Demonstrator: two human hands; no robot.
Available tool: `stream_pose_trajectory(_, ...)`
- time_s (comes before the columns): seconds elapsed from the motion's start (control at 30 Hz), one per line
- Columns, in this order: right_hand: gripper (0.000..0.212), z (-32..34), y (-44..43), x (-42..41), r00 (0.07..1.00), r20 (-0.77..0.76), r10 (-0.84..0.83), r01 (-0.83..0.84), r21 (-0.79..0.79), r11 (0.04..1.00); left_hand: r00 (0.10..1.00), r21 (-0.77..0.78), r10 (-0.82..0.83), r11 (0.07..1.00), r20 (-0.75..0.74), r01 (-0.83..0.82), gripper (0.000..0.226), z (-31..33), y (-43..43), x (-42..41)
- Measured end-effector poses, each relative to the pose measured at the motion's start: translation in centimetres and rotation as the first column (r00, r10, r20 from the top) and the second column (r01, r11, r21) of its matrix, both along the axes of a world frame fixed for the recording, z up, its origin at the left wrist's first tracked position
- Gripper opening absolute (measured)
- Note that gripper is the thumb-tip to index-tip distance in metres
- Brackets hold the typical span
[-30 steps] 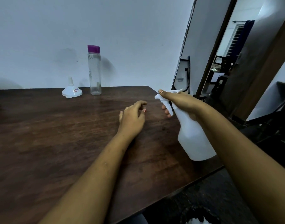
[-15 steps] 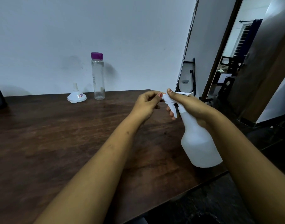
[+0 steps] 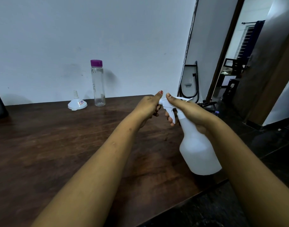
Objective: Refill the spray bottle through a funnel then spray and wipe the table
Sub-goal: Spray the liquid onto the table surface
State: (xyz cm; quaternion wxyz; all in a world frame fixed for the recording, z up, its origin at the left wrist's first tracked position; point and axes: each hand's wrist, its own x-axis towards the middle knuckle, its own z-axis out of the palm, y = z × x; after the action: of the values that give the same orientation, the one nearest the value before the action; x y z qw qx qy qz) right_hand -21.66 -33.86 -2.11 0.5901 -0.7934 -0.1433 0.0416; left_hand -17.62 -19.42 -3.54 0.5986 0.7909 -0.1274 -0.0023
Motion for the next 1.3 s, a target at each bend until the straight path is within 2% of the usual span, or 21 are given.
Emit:
stream_pose_trajectory(0.13, 0.044, 0.0, 0.3, -0.1, 1.000, -0.009, -0.003, 0.003, 0.017, 1.000, 1.000, 0.045, 0.003, 0.999, -0.007, -0.003, 0.063, -0.1, 0.3, -0.3)
stream_pose_trajectory(0.27, 0.038, -0.1, 0.8, 0.0, 0.996, 0.027, -0.086, 0.087, -0.049, 0.995, 0.991, 0.066, 0.135, 0.989, -0.001, -0.135, 0.075, -1.6, 1.4, 0.1)
stream_pose_trajectory(0.43, 0.031, -0.2, 1.0, 0.3, 0.989, 0.001, -0.151, 0.151, -0.056, 0.987, 0.955, 0.284, 0.296, 0.915, 0.013, -0.287, 0.058, -6.1, 3.7, 0.8)
stream_pose_trajectory(0.57, 0.038, -0.3, 1.2, 0.8, 0.981, 0.031, -0.190, 0.192, -0.114, 0.975, 0.925, 0.324, 0.379, 0.871, 0.031, -0.368, 0.050, -7.7, 4.7, 0.6)
stream_pose_trajectory(0.67, 0.039, -0.2, 1.2, 0.9, 0.982, 0.001, -0.190, 0.188, -0.114, 0.975, 0.899, 0.396, 0.424, 0.811, 0.110, -0.431, 0.050, -7.5, 4.9, 0.5)
stream_pose_trajectory(0.8, 0.041, -0.1, 1.3, 0.8, 0.989, -0.055, -0.136, 0.130, -0.103, 0.986, 0.893, 0.461, 0.426, 0.769, 0.147, -0.443, 0.043, -6.9, 4.8, 0.1)
stream_pose_trajectory(0.87, 0.037, -0.2, 1.5, 0.7, 0.988, -0.049, -0.144, 0.140, -0.086, 0.986, 0.896, 0.469, 0.422, 0.769, 0.138, -0.434, 0.042, -7.0, 4.8, -0.2)
stream_pose_trajectory(1.0, 0.036, -0.4, 1.3, 1.0, 0.978, 0.032, -0.208, 0.210, -0.149, 0.966, 0.899, 0.470, 0.424, 0.774, 0.112, -0.424, 0.041, -7.2, 4.7, -0.4)
stream_pose_trajectory(1.2, 0.041, -0.2, 0.9, 0.8, 0.984, -0.049, -0.171, 0.166, -0.092, 0.982, 0.899, 0.467, 0.426, 0.778, 0.100, -0.420, 0.041, -6.9, 4.5, -0.6)
stream_pose_trajectory(1.3, 0.036, -0.3, 1.1, 0.8, 0.982, -0.020, -0.186, 0.183, -0.113, 0.977, 0.902, 0.474, 0.418, 0.776, 0.108, -0.416, 0.041, -6.8, 4.4, -0.8)
